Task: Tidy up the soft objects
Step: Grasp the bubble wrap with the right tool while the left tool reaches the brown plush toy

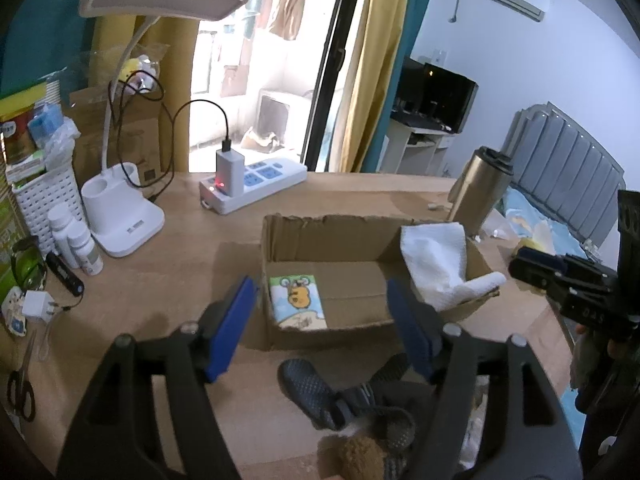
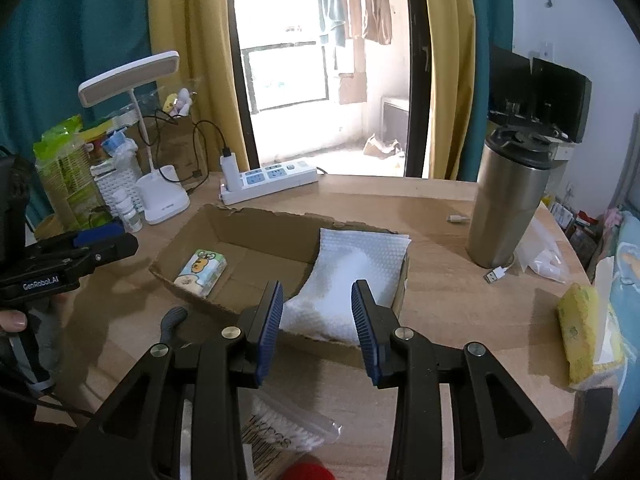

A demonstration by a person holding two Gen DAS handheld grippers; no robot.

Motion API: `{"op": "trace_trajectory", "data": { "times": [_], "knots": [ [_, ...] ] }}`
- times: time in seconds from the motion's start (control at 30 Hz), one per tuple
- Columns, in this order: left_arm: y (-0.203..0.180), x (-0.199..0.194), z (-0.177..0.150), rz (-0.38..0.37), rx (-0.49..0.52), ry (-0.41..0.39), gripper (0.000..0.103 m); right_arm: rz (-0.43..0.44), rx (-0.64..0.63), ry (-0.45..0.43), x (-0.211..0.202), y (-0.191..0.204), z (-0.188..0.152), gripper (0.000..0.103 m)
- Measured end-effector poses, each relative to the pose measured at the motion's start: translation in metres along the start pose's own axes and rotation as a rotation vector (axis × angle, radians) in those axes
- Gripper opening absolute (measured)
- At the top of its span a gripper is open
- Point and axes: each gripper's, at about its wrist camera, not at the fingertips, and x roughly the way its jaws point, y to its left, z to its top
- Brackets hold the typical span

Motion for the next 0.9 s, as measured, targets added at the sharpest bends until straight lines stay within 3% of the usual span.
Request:
{"op": "trace_trajectory", "data": {
  "times": [0.37, 0.43, 0.9],
  "knots": [
    [-0.001, -0.022, -0.014, 0.002, -0.003, -0.014, 0.073, 0.003, -0.011, -0.016, -0.021, 0.015, -0.011, 0.039],
    [-0.002, -0.025, -0.016, 0.000, -0.003, -0.015, 0.074, 0.002, -0.013, -0.019, -0.024, 0.018, -0.013, 0.046],
    [-0.006, -0.046, -0.036, -0.023, 0.002, -0.013, 0.089, 0.029, -0.036, -0.010, -0.035, 0.044, -0.030, 0.051]
  ]
}}
